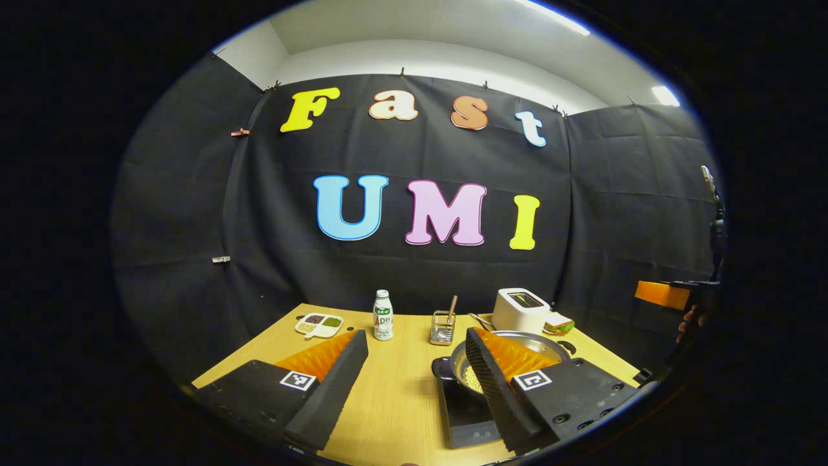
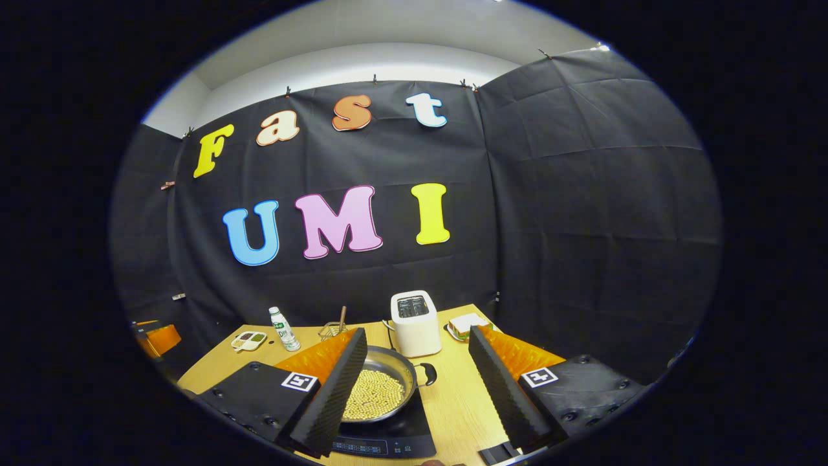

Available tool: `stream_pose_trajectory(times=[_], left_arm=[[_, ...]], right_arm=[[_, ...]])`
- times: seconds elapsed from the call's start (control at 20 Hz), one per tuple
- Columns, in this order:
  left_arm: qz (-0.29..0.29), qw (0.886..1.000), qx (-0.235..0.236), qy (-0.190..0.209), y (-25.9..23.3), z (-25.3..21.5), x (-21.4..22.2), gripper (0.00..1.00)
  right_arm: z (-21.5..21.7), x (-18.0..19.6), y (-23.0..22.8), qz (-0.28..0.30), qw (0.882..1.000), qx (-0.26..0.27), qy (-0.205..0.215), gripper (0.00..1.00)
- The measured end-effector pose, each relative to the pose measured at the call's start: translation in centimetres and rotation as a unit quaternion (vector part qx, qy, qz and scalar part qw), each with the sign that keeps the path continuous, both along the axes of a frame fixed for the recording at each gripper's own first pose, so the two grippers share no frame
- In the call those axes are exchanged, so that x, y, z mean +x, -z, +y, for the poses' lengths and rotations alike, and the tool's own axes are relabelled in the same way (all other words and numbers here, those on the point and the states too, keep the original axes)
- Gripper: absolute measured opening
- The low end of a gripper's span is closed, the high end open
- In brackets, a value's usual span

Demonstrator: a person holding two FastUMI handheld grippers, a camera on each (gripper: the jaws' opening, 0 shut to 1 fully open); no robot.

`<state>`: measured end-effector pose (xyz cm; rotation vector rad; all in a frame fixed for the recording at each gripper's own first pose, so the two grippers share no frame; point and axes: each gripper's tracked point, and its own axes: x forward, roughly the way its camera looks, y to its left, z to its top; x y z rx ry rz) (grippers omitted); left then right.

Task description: First push the handle of the pot to place it horizontally, then grasp the pot with both hands and set it on the induction cooktop.

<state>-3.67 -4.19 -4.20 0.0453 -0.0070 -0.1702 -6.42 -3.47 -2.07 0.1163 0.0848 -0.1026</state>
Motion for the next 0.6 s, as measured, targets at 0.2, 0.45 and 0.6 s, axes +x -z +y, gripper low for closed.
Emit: stream_pose_trajectory(times=[0.2, 0.45, 0.6], left_arm=[[-0.01, 1.0, -0.019, 0.002, 0.3, -0.4, -2.9, 0.95], [0.007, 0.998, -0.043, -0.04, 1.7, 0.2, -4.9, 0.95], [0.033, 0.997, -0.052, -0.04, 3.5, -0.6, -6.0, 0.95]], right_arm=[[-0.6, -3.1, 2.1, 0.014, 1.0, -0.019, 0.013, 0.98], [1.6, -5.8, 3.3, 0.015, 1.0, 0.006, -0.008, 0.98], [2.8, -6.4, 3.2, 0.011, 1.0, -0.01, -0.027, 0.99]])
